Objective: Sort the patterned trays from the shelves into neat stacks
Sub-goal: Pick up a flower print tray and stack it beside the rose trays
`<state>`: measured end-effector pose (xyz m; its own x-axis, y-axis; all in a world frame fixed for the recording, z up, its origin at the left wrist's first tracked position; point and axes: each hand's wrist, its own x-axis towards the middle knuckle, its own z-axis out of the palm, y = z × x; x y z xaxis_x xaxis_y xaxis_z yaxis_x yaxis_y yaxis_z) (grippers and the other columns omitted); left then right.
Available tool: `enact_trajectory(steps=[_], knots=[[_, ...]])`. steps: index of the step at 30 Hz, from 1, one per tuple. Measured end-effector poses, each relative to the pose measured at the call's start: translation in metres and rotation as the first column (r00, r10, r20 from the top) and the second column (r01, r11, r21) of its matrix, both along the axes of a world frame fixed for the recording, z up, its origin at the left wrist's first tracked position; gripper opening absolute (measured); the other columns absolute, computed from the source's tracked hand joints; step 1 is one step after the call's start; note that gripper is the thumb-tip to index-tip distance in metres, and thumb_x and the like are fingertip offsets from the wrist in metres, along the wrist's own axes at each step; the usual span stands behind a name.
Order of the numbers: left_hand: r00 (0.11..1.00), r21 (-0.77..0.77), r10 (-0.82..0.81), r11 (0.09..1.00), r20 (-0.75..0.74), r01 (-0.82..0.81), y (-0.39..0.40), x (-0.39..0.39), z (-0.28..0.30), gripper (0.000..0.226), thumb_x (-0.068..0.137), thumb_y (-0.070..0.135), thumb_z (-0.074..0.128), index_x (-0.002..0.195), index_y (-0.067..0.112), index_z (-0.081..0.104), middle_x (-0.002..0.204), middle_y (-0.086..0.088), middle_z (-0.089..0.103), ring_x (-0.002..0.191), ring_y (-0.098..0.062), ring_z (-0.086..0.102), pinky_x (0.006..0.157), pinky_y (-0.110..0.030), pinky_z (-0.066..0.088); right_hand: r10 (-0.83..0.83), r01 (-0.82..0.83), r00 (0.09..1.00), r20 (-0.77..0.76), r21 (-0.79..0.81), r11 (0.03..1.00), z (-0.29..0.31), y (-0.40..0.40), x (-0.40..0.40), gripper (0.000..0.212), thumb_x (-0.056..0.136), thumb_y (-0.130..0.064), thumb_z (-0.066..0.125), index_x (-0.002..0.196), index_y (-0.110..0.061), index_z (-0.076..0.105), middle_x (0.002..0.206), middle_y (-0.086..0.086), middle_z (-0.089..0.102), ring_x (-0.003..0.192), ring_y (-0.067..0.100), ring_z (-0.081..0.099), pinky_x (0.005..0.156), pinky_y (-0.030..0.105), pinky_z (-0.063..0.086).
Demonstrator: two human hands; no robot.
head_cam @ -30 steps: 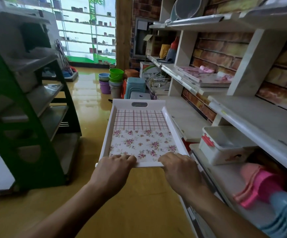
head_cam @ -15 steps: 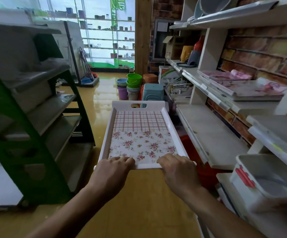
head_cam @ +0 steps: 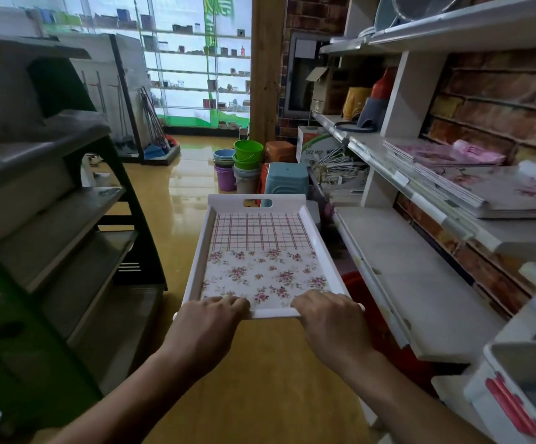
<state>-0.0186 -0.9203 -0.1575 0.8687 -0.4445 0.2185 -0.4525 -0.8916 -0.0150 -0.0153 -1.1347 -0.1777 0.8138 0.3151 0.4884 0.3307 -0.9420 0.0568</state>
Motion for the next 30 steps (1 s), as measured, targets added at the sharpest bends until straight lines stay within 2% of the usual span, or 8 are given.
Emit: enact_trajectory(steps=[11,16,22,30], knots=[[0.993,0.022,-0.116,0.993,0.033,0.116,0.047,0.19,0.007,0.024,0.1,0.022,0.033,0.119,0.03,0.045,0.111,0.008,0.061,0.101,-0.014,0.061,0.071,-0.031,0.049,-0.123,0.123,0.992,-0.003,0.05,0.991,0.004,0.046,0.162,0.02,0.068,-0.007,0.075,0.08,-0.021,0.069,0.067,-0.003,0.064,0.054,0.017,0.059,0.045,0.032,0.05],[0.985,0.025,-0.169,0.985,0.022,0.168,0.054,0.253,0.007,0.024,0.099,0.021,0.033,0.119,0.031,0.044,0.113,0.008,0.061,0.103,-0.014,0.061,0.071,-0.031,0.051,-0.165,0.165,0.986,0.01,0.043,0.985,0.008,0.054,0.212,0.021,0.066,-0.007,0.078,0.076,-0.022,0.068,0.064,-0.002,0.062,0.052,0.016,0.058,0.044,0.031,0.047],[0.972,0.021,-0.23,0.973,0.036,0.229,0.037,0.328,0.005,0.026,0.1,0.023,0.034,0.124,0.032,0.042,0.121,0.009,0.059,0.109,-0.012,0.059,0.075,-0.029,0.052,-0.22,0.219,0.975,0.023,0.04,0.975,0.011,0.04,0.272,0.026,0.058,-0.003,0.078,0.073,-0.02,0.067,0.06,-0.003,0.058,0.047,0.017,0.055,0.041,0.03,0.045],[0.95,0.045,-0.304,0.953,0.074,0.301,-0.014,0.442,0.012,0.02,0.097,0.022,0.039,0.112,0.03,0.049,0.105,0.008,0.065,0.097,-0.015,0.065,0.066,-0.034,0.053,-0.27,0.267,0.961,0.057,0.05,0.962,0.016,-0.009,0.376,0.025,0.061,-0.011,0.084,0.072,-0.025,0.066,0.059,-0.005,0.055,0.047,0.015,0.054,0.041,0.026,0.041]])
